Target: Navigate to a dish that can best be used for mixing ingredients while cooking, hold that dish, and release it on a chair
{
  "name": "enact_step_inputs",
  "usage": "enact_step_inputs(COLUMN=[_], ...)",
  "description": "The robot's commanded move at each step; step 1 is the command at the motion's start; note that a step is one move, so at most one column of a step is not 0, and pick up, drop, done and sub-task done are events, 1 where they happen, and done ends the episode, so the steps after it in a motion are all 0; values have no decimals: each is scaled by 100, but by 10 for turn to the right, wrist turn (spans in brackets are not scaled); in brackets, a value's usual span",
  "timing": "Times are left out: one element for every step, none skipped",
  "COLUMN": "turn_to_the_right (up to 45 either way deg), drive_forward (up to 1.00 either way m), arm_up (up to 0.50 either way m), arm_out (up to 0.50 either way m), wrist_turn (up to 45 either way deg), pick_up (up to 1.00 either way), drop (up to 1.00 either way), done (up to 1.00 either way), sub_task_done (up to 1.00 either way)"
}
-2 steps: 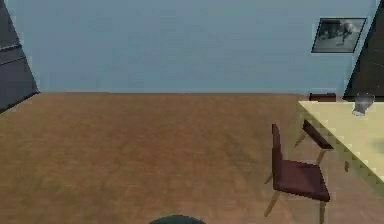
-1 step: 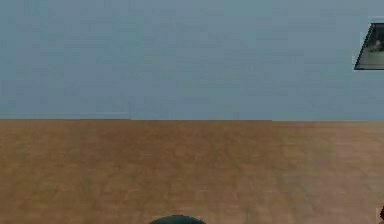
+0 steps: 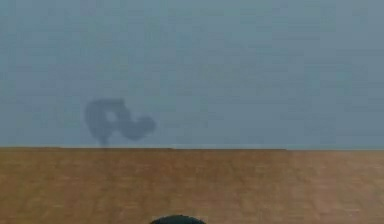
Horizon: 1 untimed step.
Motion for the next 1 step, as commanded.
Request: enact_step_inputs(turn_to_the_right=[450], drive_forward=[0], arm_up=[0], arm_out=[0], wrist_turn=[0], pick_up=[0], drop=[0], done=[0], sub_task_done=[0])
